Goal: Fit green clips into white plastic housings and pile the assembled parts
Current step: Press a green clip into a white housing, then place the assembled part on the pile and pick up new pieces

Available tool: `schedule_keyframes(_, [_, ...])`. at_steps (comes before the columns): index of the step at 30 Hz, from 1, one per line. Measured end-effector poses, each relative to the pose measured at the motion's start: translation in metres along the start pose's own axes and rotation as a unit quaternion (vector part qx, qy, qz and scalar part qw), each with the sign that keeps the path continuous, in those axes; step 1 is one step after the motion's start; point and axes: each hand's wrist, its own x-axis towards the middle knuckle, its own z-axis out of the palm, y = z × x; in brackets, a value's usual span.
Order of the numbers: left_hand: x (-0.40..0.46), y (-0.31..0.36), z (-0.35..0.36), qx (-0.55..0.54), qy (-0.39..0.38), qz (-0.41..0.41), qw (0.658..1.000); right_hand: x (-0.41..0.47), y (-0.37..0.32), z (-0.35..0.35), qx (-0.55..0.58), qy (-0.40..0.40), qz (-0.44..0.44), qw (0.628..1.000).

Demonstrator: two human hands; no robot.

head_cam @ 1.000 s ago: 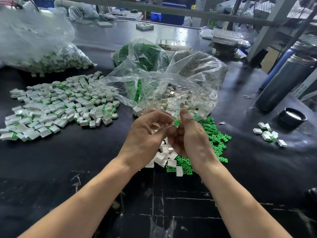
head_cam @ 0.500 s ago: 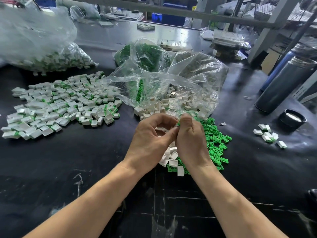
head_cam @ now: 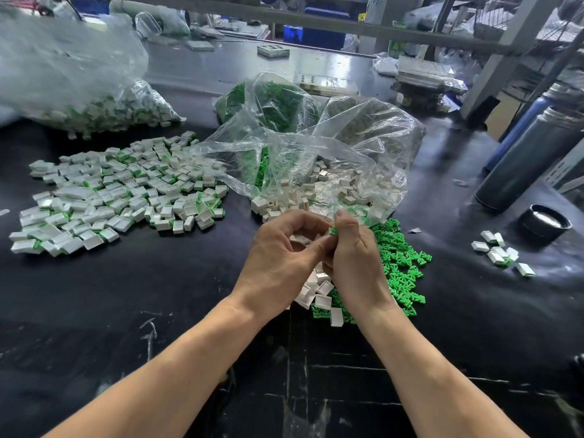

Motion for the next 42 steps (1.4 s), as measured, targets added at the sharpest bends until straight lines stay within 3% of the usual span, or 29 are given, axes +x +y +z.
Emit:
schedule_keyframes(6, [-0.001,0.001,0.002,0.025,0.004,0.002,1.000,-0.001,-0.001,-0.001,-0.064,0.015,-0.013,0.998])
schedule_keyframes(17, [-0.001,-0.004,0.003,0.008,0.019,0.007,1.000,-0.002,-0.005,0.006,-0.056,0.060,-0.057,0.995])
schedule_keyframes(27, [0.000,0.002,0.001,0.008,0.030,0.012,0.999,-0.006,-0.009,0.003,-0.034,0.045,-0.049,0.997])
schedule_keyframes(33, [0.004,0.002,-0.008,0.036,0.051,-0.016,0.998,-0.004,-0.009,-0.018,-0.046,0.036,-0.126,0.990])
schedule_keyframes(37, [0.005,0.002,-0.011,0.041,0.052,-0.021,0.998,-0.004,-0.009,-0.019,-0.106,0.010,-0.162,0.981])
schedule_keyframes(42, [0.006,0.001,-0.013,0.045,0.035,-0.035,0.998,-0.004,-0.007,-0.019,-0.135,0.024,-0.135,0.981])
